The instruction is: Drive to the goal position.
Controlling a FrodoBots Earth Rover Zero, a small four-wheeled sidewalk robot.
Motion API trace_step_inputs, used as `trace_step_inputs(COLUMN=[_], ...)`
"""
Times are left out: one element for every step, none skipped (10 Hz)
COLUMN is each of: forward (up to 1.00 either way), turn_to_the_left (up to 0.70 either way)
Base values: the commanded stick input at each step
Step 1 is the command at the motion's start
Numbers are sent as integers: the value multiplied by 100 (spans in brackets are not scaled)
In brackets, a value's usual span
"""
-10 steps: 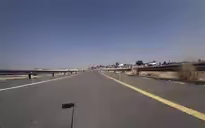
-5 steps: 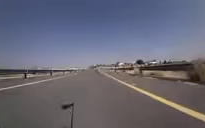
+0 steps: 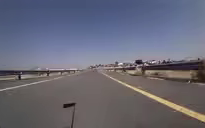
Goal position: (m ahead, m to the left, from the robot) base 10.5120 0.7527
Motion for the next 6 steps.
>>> trace_step_inputs(forward=[100, 100, 100, 100, 100, 100], turn_to_the_left=[0, 0, 0, 0, 0, 0])
